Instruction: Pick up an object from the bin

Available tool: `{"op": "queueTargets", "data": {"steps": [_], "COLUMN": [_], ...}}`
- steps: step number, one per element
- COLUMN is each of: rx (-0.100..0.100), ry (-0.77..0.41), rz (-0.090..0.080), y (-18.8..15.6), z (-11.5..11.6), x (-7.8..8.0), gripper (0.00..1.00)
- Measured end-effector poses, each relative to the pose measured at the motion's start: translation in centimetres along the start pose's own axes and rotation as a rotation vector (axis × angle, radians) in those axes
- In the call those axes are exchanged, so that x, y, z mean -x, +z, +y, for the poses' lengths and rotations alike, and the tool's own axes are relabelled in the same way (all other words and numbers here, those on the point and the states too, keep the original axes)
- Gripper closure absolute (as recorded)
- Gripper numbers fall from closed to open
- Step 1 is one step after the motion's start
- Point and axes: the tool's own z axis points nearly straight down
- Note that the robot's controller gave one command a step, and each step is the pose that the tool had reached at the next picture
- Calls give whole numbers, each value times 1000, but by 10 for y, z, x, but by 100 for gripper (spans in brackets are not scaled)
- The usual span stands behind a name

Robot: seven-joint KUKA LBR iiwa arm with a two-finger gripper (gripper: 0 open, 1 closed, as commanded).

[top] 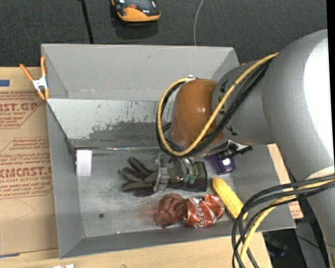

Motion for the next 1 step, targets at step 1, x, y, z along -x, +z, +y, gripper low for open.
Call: {"op": "queueTargets", "data": {"steps": [1], "rx": [0], "ry": [-1], "rz": [1], "y": [-1], "z": [0], "x": [0], "gripper": [100]}}
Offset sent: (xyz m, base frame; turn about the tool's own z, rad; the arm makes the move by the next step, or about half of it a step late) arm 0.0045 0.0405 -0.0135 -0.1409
